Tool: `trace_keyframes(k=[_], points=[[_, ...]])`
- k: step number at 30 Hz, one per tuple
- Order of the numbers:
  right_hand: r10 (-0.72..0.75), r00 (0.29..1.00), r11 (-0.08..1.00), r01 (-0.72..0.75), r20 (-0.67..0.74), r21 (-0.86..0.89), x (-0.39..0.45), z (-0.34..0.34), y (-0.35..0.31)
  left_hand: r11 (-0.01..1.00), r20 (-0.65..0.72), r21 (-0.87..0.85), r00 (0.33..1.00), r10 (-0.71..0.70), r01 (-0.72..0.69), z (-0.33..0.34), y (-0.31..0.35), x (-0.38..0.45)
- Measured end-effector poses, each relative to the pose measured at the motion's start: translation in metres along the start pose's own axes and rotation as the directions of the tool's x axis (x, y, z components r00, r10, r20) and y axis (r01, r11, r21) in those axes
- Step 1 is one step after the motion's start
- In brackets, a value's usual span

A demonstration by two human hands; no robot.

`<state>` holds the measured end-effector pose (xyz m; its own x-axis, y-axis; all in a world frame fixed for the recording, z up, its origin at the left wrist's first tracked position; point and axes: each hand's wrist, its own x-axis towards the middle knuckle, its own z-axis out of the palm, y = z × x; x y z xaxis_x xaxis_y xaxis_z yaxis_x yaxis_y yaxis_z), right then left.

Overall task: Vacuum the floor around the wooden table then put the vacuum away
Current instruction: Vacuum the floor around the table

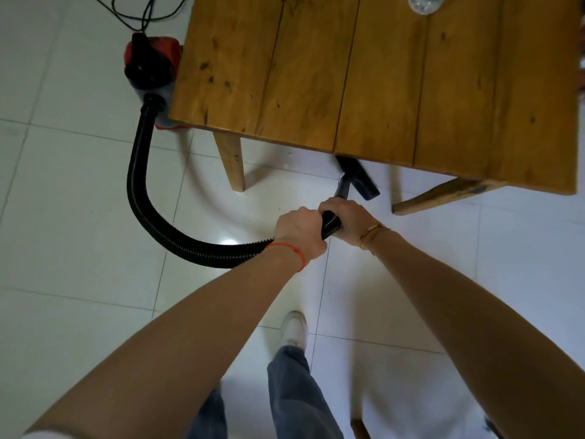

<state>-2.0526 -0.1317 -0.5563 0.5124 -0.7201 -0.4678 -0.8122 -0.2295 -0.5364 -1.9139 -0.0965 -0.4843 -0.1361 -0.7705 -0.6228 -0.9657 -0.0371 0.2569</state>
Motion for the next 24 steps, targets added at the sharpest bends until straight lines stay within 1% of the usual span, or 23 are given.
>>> trace_keyframes(k=[4,8,14,24], points=[[-0.008,1.0,1.0,0.008,-0.002,-0.01,0.006,-0.007,0.015,1.0,-0.016,-0.008,1.0,0.002,-0.002,0.0,0.009,0.012],[-0.025,1.0,1.0,0.025,0.01,-0.017,0.009,0.001,0.003,1.0,-0.026,0.0,0.999,-0.021,0.021,0.002,-0.002,0.003],[-0.069,0.997,0.997,0.068,0.034,0.021,0.003,0.036,-0.049,0.998,-0.025,0.03,0.998,-0.063,0.064,0.009,-0.044,-0.041],[-0.174,0.981,0.985,0.172,0.083,0.032,-0.019,0.108,-0.144,0.986,-0.006,0.07,0.988,-0.152,0.152,0.033,-0.115,-0.137]])
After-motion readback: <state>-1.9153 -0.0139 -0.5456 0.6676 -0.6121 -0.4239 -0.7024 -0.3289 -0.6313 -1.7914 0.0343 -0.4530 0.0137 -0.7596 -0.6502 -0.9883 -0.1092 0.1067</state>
